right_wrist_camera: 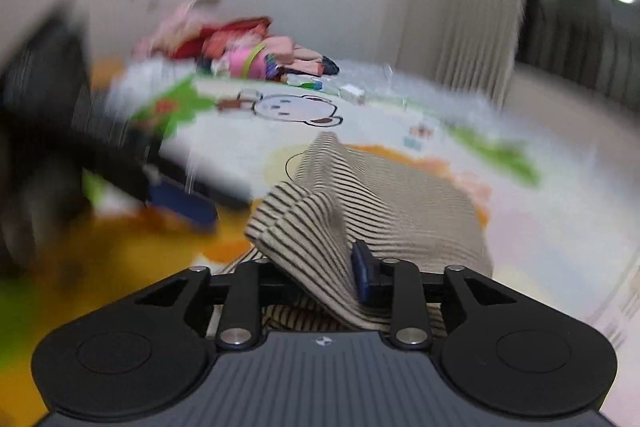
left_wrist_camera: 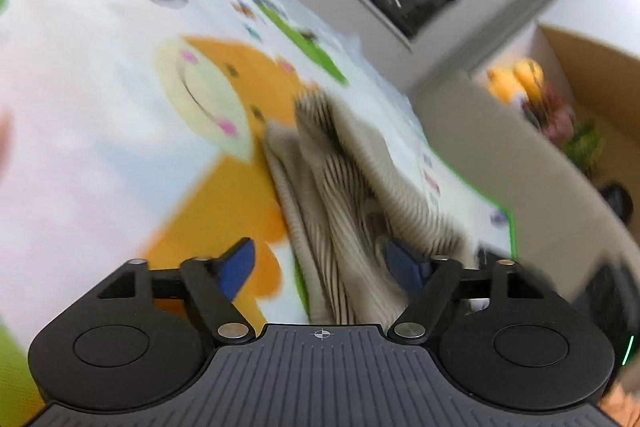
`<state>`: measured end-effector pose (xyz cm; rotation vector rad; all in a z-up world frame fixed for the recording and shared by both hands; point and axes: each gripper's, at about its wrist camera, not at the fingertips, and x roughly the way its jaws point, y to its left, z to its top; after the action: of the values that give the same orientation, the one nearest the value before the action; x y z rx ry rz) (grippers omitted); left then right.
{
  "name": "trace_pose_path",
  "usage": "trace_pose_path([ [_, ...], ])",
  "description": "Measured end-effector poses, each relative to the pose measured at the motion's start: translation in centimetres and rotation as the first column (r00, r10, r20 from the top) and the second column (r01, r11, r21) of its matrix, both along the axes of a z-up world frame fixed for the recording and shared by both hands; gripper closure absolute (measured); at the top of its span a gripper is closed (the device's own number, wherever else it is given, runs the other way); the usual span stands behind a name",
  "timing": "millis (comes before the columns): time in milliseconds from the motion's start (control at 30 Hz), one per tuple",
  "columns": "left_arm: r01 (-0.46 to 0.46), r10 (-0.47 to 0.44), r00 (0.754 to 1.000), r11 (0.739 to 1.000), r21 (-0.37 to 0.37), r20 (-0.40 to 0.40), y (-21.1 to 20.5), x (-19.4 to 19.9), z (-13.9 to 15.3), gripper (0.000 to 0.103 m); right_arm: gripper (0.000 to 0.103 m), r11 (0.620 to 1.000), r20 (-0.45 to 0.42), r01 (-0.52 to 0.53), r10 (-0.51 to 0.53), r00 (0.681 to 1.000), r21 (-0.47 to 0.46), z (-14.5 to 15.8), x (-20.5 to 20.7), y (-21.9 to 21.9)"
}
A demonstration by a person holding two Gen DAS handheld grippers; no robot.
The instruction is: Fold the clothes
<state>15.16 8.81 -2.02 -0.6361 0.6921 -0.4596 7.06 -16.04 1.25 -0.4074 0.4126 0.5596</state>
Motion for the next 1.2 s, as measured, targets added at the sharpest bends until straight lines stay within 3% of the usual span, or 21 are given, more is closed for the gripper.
trace_pose_path([
  [33, -0.012, 0.012, 1.0, 1.0, -0.011, 0.019, 0.3, -0.1, 0.7, 0.02, 0.056, 0.999, 0.029, -0.01, 0.011, 1.0, -0.052, -0.3, -0.7, 1.0],
  [133, 0.012, -0.011, 0.997, 1.0, -0.011, 0.081, -0.7, -0.2, 2.8, 0.009, 0.056, 0.994, 0.077, -0.01, 0.018, 0.997, -0.111, -0.7, -1.8, 2.5],
  [200, 0.057, -0.058, 0.994, 0.998, 0.011, 0.098, -2.6, 0.1, 3.5, 0.008, 0.054, 0.996, 0.057, -0.019, 0.024, 0.998, -0.082, -0.3, -2.0, 2.2],
  [267, 0.086, -0.093, 0.991, 0.994, 0.068, 0.094, -4.4, 0.4, 3.4, 0.011, 0.043, 0.998, 0.019, -0.042, 0.042, 0.999, -0.036, 0.3, -2.2, 1.6],
  [367, 0.075, -0.086, 0.995, 0.978, 0.192, 0.05, -5.9, 1.2, 2.1, 0.025, 0.035, 0.987, -0.1, -0.116, 0.127, 0.987, 0.109, 2.3, -2.6, -1.4],
  [433, 0.067, -0.072, 0.997, 0.978, 0.196, 0.016, -5.6, 1.7, 0.9, 0.023, 0.036, 0.98, -0.125, -0.113, 0.134, 0.983, 0.163, 3.7, -3.2, -3.6],
  [500, 0.064, -0.067, 0.998, 0.979, 0.195, 0.007, -5.3, 1.7, 0.4, 0.022, 0.047, 0.975, -0.123, -0.079, 0.106, 0.987, 0.208, 4.7, -3.6, -5.6],
  [533, 0.064, -0.066, 0.998, 0.979, 0.193, 0.007, -5.1, 1.6, 0.3, 0.022, 0.058, 0.971, -0.128, -0.05, 0.082, 0.988, 0.232, 5.0, -3.6, -6.5],
  [567, 0.064, -0.067, 0.998, 0.978, 0.197, 0.01, -5.1, 1.5, 0.3, 0.022, 0.06, 0.967, -0.137, -0.017, 0.054, 0.989, 0.255, 5.1, -3.4, -7.3],
  [633, 0.064, -0.069, 0.998, 0.976, 0.207, 0.016, -5.4, 1.5, 0.4, 0.022, 0.06, 0.963, -0.177, 0.038, 0.011, 0.984, 0.267, 4.3, -2.9, -8.1],
  [733, 0.067, -0.07, 0.997, 0.975, 0.211, 0.008, -5.5, 1.3, 0.5, 0.02, 0.06, 0.967, -0.291, 0.103, -0.031, 0.956, 0.234, 0.7, -1.0, -7.8],
  [800, 0.072, -0.074, 0.997, 0.973, 0.218, 0.002, -5.6, 1.2, 0.4, 0.02, 0.057, 0.965, -0.29, 0.113, -0.042, 0.956, 0.236, -0.6, -0.5, -7.4],
  [867, 0.066, -0.068, 0.998, 0.971, 0.229, 0.003, -5.5, 1.1, 0.3, 0.019, 0.05, 0.963, -0.288, 0.097, -0.021, 0.957, 0.252, -0.1, -0.7, -7.5],
  [1067, 0.059, -0.063, 0.998, 0.97, 0.235, 0.01, -5.6, 1.1, 0.3, 0.016, 0.049, 0.938, -0.288, 0.062, 0.041, 0.957, 0.34, 3.1, -1.1, -9.9],
  [1133, 0.06, -0.064, 0.998, 0.971, 0.231, 0.01, -5.7, 1.2, 0.2, 0.015, 0.049, 0.944, -0.263, 0.061, 0.029, 0.964, 0.325, 3.7, -1.2, -9.5],
  [1200, 0.059, -0.063, 0.998, 0.972, 0.228, 0.008, -5.6, 1.2, 0.2, 0.015, 0.049, 0.969, -0.211, 0.049, 0.003, 0.977, 0.243, 3.4, -2.1, -8.6],
])
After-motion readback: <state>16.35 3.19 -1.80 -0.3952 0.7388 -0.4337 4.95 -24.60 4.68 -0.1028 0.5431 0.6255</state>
